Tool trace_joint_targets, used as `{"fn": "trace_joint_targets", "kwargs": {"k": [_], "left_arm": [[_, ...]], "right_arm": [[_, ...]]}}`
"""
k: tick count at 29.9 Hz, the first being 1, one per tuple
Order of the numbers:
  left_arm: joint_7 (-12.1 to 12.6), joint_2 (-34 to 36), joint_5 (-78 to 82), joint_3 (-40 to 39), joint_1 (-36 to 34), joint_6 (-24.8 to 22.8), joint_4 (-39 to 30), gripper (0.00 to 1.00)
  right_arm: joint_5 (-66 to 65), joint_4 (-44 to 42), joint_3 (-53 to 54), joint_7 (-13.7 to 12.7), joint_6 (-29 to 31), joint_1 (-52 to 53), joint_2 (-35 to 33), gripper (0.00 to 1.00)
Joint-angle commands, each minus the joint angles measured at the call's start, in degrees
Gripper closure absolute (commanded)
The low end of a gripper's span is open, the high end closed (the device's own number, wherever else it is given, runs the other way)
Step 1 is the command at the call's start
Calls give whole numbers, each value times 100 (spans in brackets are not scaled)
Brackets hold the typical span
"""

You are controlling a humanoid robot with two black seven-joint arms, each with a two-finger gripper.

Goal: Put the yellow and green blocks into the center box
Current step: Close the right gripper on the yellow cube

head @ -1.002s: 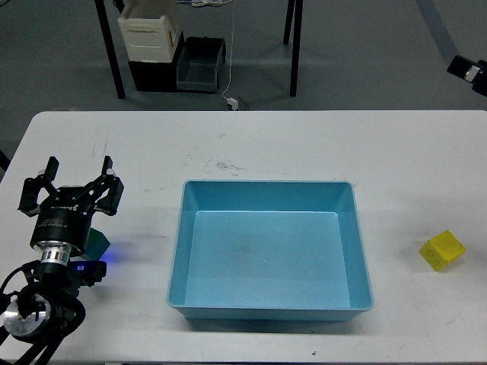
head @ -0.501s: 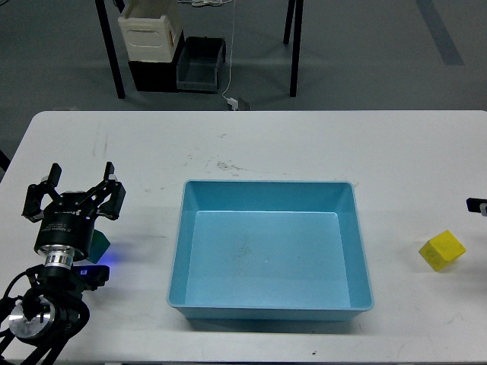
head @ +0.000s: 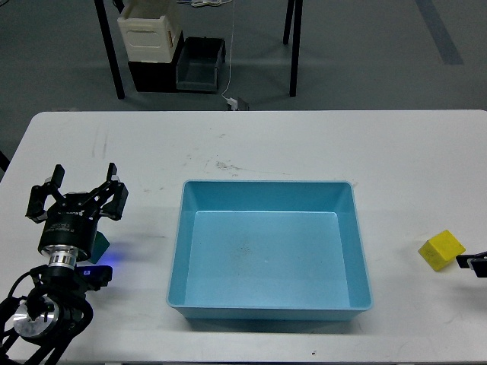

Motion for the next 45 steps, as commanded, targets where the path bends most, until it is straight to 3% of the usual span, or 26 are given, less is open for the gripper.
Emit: {"fn": "trace_joint_targets", "kwargs": {"k": [1, 22, 45], "left_arm": [[-8, -14, 0, -9, 1, -9, 62, 0], [-8, -93, 0, -53, 1, -36, 167, 0], [-8, -102, 0, -62, 1, -36, 185, 0]], "right_arm": [[-38, -287, -7, 0, 202, 74, 244, 0], [-64, -1078, -25, 0, 435, 127, 1167, 0], [-29, -1096, -34, 0, 378, 83, 1212, 10]]}}
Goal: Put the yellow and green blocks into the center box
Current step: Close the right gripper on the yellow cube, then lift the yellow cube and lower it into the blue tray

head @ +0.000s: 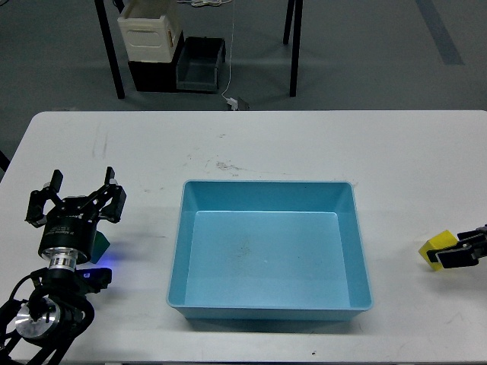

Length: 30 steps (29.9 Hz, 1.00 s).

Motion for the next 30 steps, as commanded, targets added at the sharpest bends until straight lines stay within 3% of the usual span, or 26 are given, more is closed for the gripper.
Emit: {"fn": "trace_joint_targets", "kwargs": {"k": [1, 5, 9, 11, 12, 14, 18, 26, 30], "left_arm": [[0, 1, 0, 0, 0, 0, 0, 0], [-8, -8, 0, -8, 0, 0, 0, 0], [0, -25, 0, -8, -9, 18, 0, 0], [0, -52, 0, -17, -9, 18, 0, 0], [0, -61, 0, -17, -9, 18, -9, 0], [0, -70, 0, -8, -9, 18, 0, 0], [0, -70, 0, -17, -18, 18, 0, 0], [0, -61, 0, -17, -26, 44, -9, 0], [0, -61, 0, -26, -61, 53, 0, 0]], "right_arm": [[18, -22, 0, 0, -17, -17, 0, 11], [80, -232, 9, 0, -52, -17, 149, 19], [62, -277, 9, 0, -70, -96, 281, 43], [62, -268, 9, 0, -70, -96, 281, 48], [45, -259, 9, 0, -35, -96, 281, 55], [-8, -277, 0, 0, -8, -96, 272, 80], [0, -277, -97, 0, -34, 52, 228, 98], [36, -224, -18, 0, -87, 1606, -386, 100], [53, -93, -44, 0, -79, 2565, -378, 100]]}}
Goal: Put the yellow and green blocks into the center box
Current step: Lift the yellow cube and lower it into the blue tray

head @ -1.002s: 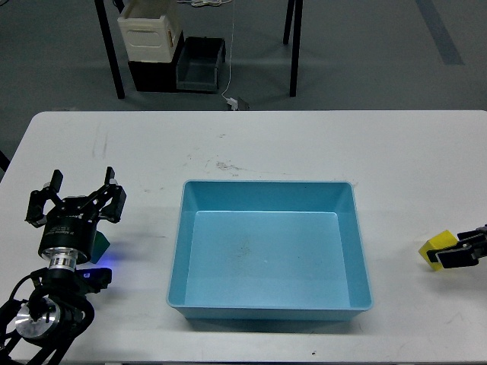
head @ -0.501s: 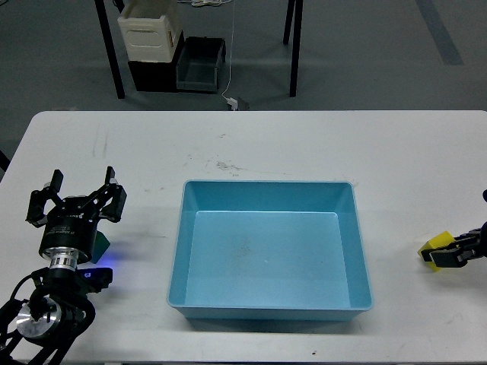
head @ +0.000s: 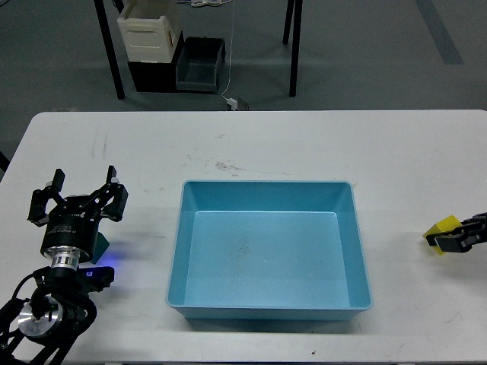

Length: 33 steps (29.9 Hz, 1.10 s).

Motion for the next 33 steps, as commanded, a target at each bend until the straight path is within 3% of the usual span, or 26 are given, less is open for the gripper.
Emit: {"fn": "trace_joint_targets", "kwargs": {"k": [1, 4, 11, 22, 28, 31, 33], "left_arm": [[1, 0, 0, 3, -54, 15, -3, 0], [1, 0, 0, -6, -71, 15, -3, 0], [-8, 0, 8, -14, -80, 6, -3, 0], [-78, 8, 9, -252, -300, 15, -3, 0], [-376, 8, 0, -287, -326, 6, -3, 0], [-806, 43, 17, -331, -335, -56, -30, 0], [-866, 52, 26, -366, -422, -12, -30, 0]], "right_arm": [[4, 262, -49, 0, 19, 888, 5, 100], [-5, 754, -303, 0, 54, 1512, 294, 100], [39, 1545, -2034, 0, 54, 3095, 1427, 100], [12, 1652, -3160, 0, 54, 2966, 3335, 99], [21, 1117, -3196, 0, 63, 2315, 3907, 95], [30, 756, -3187, 0, 63, 1981, 4074, 84], [47, 563, -3187, 0, 63, 1823, 4153, 76]]}}
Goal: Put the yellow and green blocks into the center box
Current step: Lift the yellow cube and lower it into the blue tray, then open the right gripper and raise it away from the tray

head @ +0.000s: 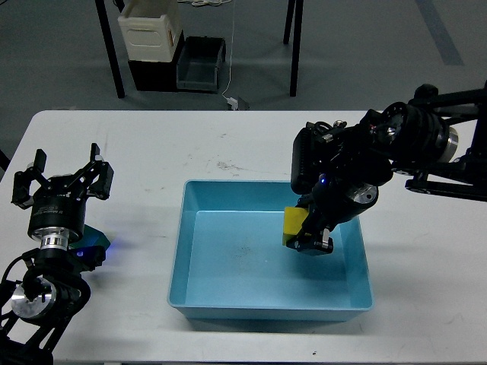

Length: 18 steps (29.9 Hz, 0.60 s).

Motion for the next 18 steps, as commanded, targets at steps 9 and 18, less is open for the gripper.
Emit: {"fn": "trace_joint_targets", "kwargs": {"k": [9, 18], "left_arm": [[-184, 833, 47, 97, -544, 680, 14, 0], [1106, 2019, 91, 150, -1019, 1349, 348, 0]], "right_arm": [[66, -658, 238, 1, -70, -717, 273, 11], [672, -826, 1652, 1, -78, -989, 53, 2]]}}
